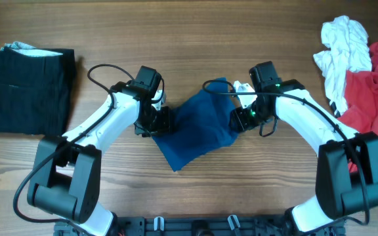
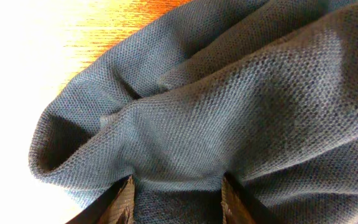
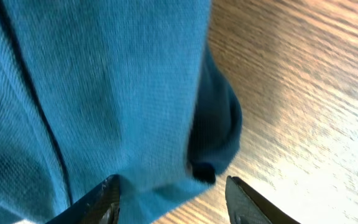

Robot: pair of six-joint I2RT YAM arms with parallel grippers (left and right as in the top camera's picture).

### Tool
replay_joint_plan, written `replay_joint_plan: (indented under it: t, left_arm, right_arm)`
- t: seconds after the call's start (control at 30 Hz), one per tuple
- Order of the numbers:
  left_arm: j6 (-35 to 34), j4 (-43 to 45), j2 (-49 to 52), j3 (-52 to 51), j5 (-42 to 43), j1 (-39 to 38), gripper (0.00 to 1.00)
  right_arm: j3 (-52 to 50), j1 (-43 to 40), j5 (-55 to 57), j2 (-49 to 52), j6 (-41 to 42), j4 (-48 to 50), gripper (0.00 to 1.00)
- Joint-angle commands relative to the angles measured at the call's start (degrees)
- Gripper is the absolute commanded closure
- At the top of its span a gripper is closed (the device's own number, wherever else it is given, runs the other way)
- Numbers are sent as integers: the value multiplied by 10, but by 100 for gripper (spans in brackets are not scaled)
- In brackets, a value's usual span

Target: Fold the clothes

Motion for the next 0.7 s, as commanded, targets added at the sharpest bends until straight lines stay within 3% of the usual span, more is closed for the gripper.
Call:
replay_joint_plan:
  t: [0.0,0.2,0.67]
  left_arm:
    - [-3,1,3,-7,-5,-3,55]
    - [-3,1,3,-7,-5,-3,54]
    - [-3,1,3,-7,-5,-3,55]
  right_arm:
    - [-2,-15,18,-58,11,-9,43]
    - [-19,-41,75,-60,47,-11,43]
    - [-65,13,-37,-49,41,102,40]
